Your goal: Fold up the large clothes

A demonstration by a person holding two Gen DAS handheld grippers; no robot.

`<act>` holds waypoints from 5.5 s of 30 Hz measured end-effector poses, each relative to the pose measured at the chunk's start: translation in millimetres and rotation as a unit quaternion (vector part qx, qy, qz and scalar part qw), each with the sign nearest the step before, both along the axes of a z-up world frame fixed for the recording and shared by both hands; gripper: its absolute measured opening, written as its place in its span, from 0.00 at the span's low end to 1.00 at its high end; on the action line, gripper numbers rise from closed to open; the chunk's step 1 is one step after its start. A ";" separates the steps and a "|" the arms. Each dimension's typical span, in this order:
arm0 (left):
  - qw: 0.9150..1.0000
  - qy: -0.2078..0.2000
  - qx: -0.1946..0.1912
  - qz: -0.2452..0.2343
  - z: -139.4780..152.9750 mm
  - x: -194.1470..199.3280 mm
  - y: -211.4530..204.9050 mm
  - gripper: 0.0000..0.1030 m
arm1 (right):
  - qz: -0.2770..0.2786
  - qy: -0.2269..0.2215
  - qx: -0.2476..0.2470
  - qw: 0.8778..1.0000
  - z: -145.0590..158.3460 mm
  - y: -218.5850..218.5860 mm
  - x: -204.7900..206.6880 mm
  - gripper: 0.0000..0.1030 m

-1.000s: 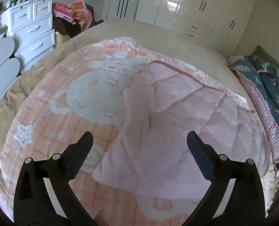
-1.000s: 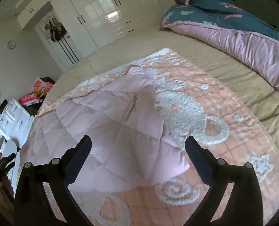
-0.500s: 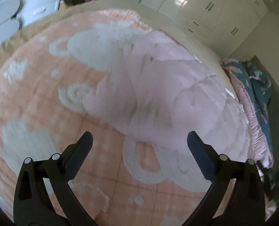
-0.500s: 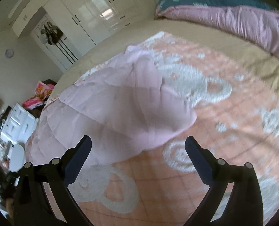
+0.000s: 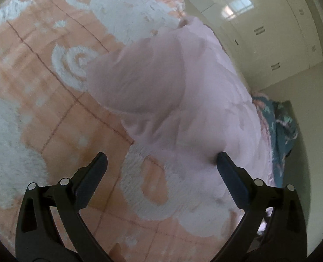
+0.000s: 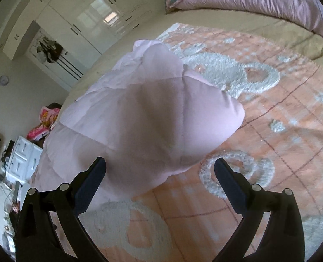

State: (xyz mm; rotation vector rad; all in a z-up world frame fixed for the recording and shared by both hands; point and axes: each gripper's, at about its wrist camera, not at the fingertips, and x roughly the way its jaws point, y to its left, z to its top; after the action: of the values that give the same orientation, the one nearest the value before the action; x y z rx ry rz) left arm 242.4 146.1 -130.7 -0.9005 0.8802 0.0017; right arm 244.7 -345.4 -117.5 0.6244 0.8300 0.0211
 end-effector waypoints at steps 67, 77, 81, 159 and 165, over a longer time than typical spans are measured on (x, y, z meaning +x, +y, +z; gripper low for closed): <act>0.969 -0.116 0.201 -0.086 129.0 -17.1 -28.7 0.25 | 0.211 -0.168 -0.177 0.946 139.1 76.8 -56.6 0.30; 0.969 -0.108 0.203 -0.091 120.5 -70.7 -23.8 0.25 | 0.208 -0.157 -0.171 0.950 131.9 80.7 -113.4 0.30; 0.969 -0.104 0.206 -0.090 116.0 -86.0 -24.8 0.25 | 0.204 -0.151 -0.169 0.952 127.6 83.2 -130.9 0.30; 0.938 -0.146 0.298 -0.098 142.1 -280.5 -70.5 0.91 | 0.157 -0.218 -0.194 0.943 191.0 78.3 -338.7 0.96; 0.937 -0.154 0.296 -0.107 141.4 -290.3 -85.7 0.91 | 0.208 -0.195 -0.203 0.937 178.7 109.4 -347.8 0.96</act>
State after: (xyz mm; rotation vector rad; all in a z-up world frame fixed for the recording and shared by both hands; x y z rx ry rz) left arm -47.9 60.4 10.7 -0.2269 0.6245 -0.0592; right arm -103.1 -236.0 61.2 0.0388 0.5415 0.3419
